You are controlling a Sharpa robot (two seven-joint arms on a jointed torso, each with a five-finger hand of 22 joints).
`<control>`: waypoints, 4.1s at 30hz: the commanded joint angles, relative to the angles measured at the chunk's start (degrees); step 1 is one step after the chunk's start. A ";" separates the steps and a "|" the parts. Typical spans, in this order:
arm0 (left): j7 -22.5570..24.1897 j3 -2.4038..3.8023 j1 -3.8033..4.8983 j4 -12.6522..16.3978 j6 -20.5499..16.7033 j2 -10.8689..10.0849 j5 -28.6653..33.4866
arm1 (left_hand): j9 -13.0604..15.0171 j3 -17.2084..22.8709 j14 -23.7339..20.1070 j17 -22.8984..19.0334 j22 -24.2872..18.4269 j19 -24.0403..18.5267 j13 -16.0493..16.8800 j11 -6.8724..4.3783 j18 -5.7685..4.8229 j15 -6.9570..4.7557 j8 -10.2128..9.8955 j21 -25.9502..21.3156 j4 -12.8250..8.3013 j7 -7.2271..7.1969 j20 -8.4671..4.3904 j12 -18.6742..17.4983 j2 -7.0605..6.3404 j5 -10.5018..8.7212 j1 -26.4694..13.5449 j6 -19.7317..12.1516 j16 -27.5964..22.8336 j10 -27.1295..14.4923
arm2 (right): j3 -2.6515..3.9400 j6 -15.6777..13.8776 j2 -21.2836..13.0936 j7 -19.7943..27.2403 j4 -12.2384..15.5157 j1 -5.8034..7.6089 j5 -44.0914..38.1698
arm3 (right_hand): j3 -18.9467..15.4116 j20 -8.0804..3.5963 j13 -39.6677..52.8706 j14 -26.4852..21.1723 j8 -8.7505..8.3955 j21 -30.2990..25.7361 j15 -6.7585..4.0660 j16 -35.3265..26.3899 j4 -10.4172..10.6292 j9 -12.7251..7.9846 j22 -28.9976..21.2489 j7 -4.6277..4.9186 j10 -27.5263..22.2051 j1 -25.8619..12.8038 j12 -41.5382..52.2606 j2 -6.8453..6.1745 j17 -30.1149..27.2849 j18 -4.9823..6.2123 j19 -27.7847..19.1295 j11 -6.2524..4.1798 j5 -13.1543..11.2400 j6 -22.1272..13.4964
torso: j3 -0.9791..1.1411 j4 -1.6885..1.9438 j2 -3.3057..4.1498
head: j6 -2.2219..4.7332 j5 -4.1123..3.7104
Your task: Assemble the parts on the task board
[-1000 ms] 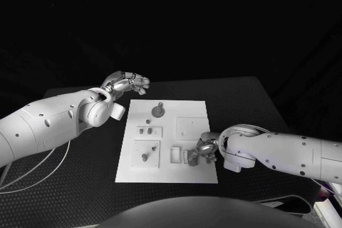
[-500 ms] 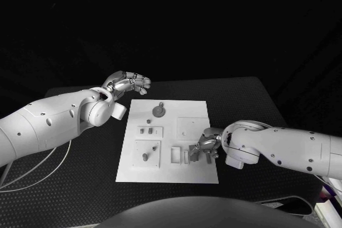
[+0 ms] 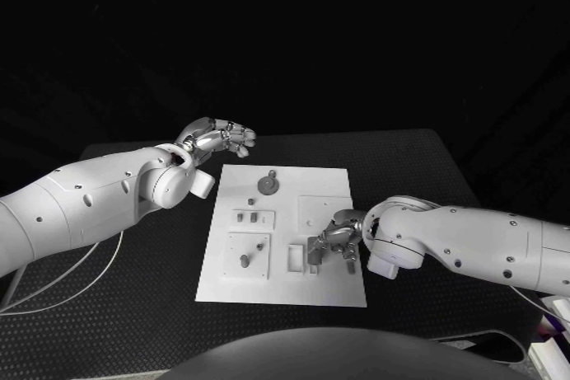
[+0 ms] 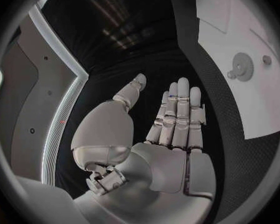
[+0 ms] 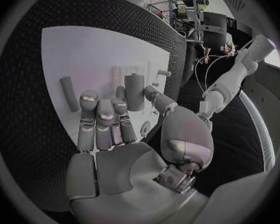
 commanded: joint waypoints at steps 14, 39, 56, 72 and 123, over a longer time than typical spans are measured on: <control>0.21 0.05 0.15 0.07 0.50 0.25 0.22 | -0.07 -0.15 0.01 0.17 0.09 -0.19 -0.10 0.02 0.57 0.49 0.44 -0.26 0.04 -0.09 0.22 0.15 -0.06 -0.13 -0.27 -0.37 -0.38 -0.38 | -0.38 2.06 3.98 -0.37 -1.82 0.21 3.68 | 0.06 0.20 0.13 0.05 -0.39 0.34 -0.05 -0.09 0.51 -0.09 -0.12 0.07 0.26 -0.17 -0.30 -0.62 0.09 1.72 -0.46 -0.12 -0.39 0.19 | -0.04 -0.01 0.02 | 0.00 0.58; 0.25 0.05 0.16 0.12 0.44 0.35 0.21 | -0.16 -0.08 -0.02 0.36 0.15 -0.25 -0.12 0.04 0.56 0.52 0.35 -0.28 0.08 -0.10 0.25 0.18 -0.12 -0.13 -0.28 -0.65 -0.53 -0.42 | -1.92 2.46 5.16 -0.07 -3.39 0.18 2.47 | -0.14 0.24 0.26 -0.20 -0.52 0.42 0.03 -0.13 0.82 -0.11 -0.24 0.16 -0.01 -0.55 -0.39 -0.47 0.20 1.72 -0.81 -0.03 -1.15 0.01 | 0.08 -0.04 0.10 | 0.00 1.23; 0.25 0.05 0.19 0.16 0.46 0.19 0.21 | -0.18 -0.07 -0.03 0.45 0.17 -0.27 -0.13 0.04 0.55 0.54 0.37 -0.29 0.17 -0.05 0.27 0.20 -0.09 -0.15 -0.38 -0.67 -0.60 -0.44 | -1.94 1.44 5.37 0.47 -3.55 0.18 1.77 | -0.13 0.25 0.40 -0.37 -0.60 0.55 0.07 -0.17 1.28 -0.10 -0.41 0.21 -0.18 -0.82 -0.42 -0.75 0.28 1.72 -1.04 0.01 -2.42 -0.08 | 0.09 -0.09 0.07 | 0.00 1.46; 0.15 0.05 0.22 0.16 0.50 0.15 0.20 | -0.19 -0.04 -0.05 0.52 0.19 -0.31 -0.14 0.04 0.55 0.55 0.40 -0.30 0.19 -0.04 0.27 0.21 -0.12 -0.15 -0.39 -0.68 -0.65 -0.45 | -1.94 1.90 5.57 0.80 -3.53 0.18 1.53 | -1.03 0.11 0.61 -0.92 -0.79 0.69 0.14 -0.36 3.41 0.14 -0.95 0.39 -0.75 -2.25 -0.61 -4.47 0.36 1.72 -1.48 0.16 -4.10 -0.92 | 0.09 -0.09 0.09 | 0.00 1.59; 0.52 0.04 0.20 0.25 0.53 -0.17 0.07 | -0.19 0.04 0.07 0.78 0.28 -0.33 -0.14 0.01 0.56 0.52 0.56 -0.28 0.22 -0.04 0.27 0.32 -0.12 -0.16 -0.37 -0.56 -0.73 -0.38 | -2.03 2.16 -9.31 0.41 1.50 2.11 -11.29 | -3.73 0.03 0.47 0.62 0.69 1.73 -0.34 0.31 -0.57 2.38 -2.38 -0.25 0.65 5.78 -0.09 -0.85 1.29 1.72 -0.86 -0.44 -4.10 0.10 | 0.10 -0.08 0.13 | 0.00 0.12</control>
